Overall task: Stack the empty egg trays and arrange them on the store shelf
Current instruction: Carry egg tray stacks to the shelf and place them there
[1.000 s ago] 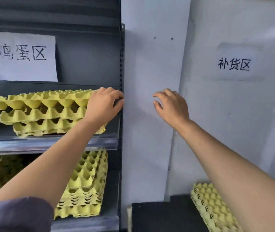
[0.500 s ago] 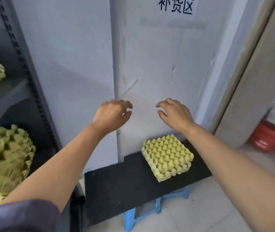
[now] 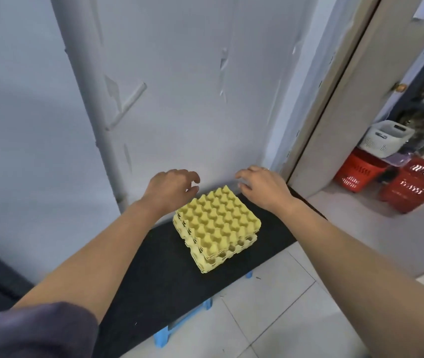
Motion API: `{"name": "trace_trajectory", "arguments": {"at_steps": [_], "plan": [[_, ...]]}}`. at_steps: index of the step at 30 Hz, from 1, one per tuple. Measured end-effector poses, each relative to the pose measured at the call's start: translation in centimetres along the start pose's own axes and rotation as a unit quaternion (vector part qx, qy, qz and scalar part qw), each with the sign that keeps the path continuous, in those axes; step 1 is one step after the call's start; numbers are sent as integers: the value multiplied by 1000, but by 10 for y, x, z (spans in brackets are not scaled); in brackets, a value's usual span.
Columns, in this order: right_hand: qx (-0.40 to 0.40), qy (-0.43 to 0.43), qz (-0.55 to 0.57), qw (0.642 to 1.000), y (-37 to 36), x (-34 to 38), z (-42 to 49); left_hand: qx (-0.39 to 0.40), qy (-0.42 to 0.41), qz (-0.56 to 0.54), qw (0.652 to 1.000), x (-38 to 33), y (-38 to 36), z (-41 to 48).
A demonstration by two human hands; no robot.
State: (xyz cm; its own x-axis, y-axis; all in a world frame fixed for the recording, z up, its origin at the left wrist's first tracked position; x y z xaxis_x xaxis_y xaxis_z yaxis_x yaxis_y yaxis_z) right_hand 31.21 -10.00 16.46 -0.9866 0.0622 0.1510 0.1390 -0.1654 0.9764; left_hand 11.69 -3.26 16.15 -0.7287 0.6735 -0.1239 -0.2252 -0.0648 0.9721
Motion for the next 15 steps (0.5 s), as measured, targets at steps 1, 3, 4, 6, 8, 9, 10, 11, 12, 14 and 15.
{"name": "trace_trajectory", "arguments": {"at_steps": [1, 3, 4, 6, 8, 9, 10, 11, 12, 14, 15], "plan": [[5, -2, -1, 1000, -6, -9, 3, 9, 0, 0, 1000, -2, -8, 7], [26, -5, -6, 1000, -19, -32, 12, 29, 7, -3, 1000, -8, -26, 24], [39, -3, -8, 999, -26, -44, 17, 37, 15, -4, 999, -10, -35, 32], [61, 1, -4, 998, -40, -66, 27, 48, 31, -4, 998, -15, -53, 46], [79, 0, 16, 997, -54, -92, 41, 56, 52, -4, 997, -21, -73, 60], [90, 0, 27, 996, -63, -104, 49, 62, 66, -7, 996, -25, -84, 67], [101, 3, 35, 994, -72, -116, 56, 70, 84, -12, 994, -28, -94, 72], [113, 4, 42, 993, -81, -124, 61, 76, 100, -16, 992, -29, -103, 75], [127, 7, 49, 991, -91, -134, 67, 82, 119, -21, 989, -31, -114, 80], [153, 10, 63, 986, -112, -150, 77, 94, 156, -33, 983, -33, -137, 84], [163, 10, 70, 984, -122, -157, 80, 102, 170, -38, 979, -33, -149, 85]]}}
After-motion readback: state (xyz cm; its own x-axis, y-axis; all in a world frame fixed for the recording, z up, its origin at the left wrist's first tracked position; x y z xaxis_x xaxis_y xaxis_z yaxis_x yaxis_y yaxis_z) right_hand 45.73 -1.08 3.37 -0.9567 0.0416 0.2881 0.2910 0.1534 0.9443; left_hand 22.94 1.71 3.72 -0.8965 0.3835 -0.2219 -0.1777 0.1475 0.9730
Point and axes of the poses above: each hand's wrist, its own z-axis towards the middle knuckle, its own y-axis out of the back of the hand, x = y × z, the point moved 4 cm from there along z, towards the middle knuckle, and after that the axes turned 5 degrees about z, right-handed, at the moved point
